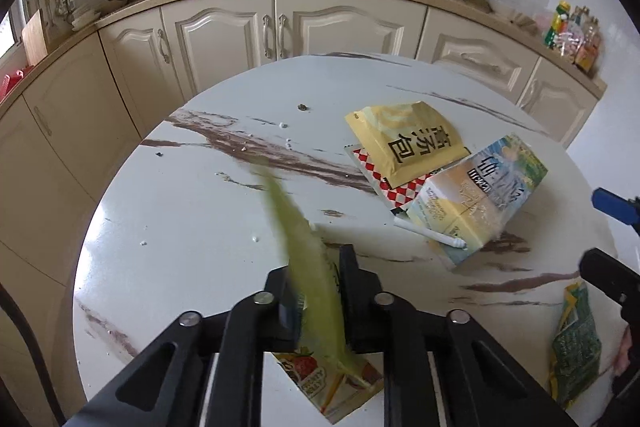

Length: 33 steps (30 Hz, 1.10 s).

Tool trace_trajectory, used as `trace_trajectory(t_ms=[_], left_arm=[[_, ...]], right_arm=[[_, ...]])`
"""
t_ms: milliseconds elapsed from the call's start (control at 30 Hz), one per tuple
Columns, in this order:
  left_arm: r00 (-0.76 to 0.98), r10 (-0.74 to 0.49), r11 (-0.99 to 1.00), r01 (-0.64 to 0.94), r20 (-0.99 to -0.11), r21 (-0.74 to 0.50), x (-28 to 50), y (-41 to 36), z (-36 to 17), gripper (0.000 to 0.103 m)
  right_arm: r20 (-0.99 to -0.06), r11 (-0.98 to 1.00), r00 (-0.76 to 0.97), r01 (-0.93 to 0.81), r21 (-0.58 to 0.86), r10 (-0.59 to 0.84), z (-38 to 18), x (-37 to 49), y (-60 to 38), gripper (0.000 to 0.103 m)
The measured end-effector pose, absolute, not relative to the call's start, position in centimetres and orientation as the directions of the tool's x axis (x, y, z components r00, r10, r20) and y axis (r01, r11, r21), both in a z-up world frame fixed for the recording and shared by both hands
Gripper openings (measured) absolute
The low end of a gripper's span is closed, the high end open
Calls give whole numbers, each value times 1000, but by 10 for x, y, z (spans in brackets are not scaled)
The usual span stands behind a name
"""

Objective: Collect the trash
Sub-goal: 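Grasp the green packet with the left tool while the right tool grasps the milk carton, then carry the green packet and milk carton over the blue bucket and release both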

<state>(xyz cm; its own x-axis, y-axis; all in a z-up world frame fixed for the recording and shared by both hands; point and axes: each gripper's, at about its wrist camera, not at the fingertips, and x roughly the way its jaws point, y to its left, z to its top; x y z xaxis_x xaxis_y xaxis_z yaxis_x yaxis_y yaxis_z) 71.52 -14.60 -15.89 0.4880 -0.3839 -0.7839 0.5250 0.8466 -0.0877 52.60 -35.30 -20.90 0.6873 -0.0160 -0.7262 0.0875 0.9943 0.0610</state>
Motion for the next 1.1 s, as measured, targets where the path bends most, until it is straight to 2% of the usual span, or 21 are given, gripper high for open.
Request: trace_trajectory(t_ms=[233, 500, 700, 833, 933, 967, 1000, 1033, 1067, 1100], left_arm=[[536, -453, 834, 538, -712, -125, 677, -113, -132, 7], [581, -465, 837, 535, -667, -117, 613, -83, -109, 7], [583, -458, 838, 534, -671, -108, 581, -68, -101, 7], [574, -464, 831, 546, -675, -107, 568, -65, -97, 7], [569, -465, 831, 545, -678, -113, 564, -62, -94, 7], [569, -464, 831, 544, -679, -113, 564, -62, -93, 7], [566, -468, 829, 546, -679, -117, 563, -61, -92, 7], [565, -470, 829, 546, -678, -120, 560, -60, -91, 7], [565, -469, 830, 544, -678, -121, 561, -58, -89, 7], [564, -470, 830, 544, -679, -123, 560, -58, -88, 7]], right_arm=[[-755, 992, 656, -93, -81, 0, -209, 566, -360, 103], [-806, 934, 591, -306, -185, 34, -226, 611, -342, 103], [-838, 877, 526, -459, -139, 142, -230, 634, -327, 103], [-873, 871, 457, -484, -84, 170, -243, 646, -320, 102], [-880, 878, 439, -476, -56, 181, -248, 642, -317, 89], [-878, 883, 443, -466, -52, 181, -246, 639, -317, 79], [-876, 884, 441, -465, -38, 194, -244, 636, -316, 63], [-877, 884, 438, -466, -35, 196, -243, 632, -314, 54], [-881, 887, 436, -459, -45, 181, -241, 631, -314, 47], [-884, 892, 437, -448, -56, 164, -240, 629, -312, 46]])
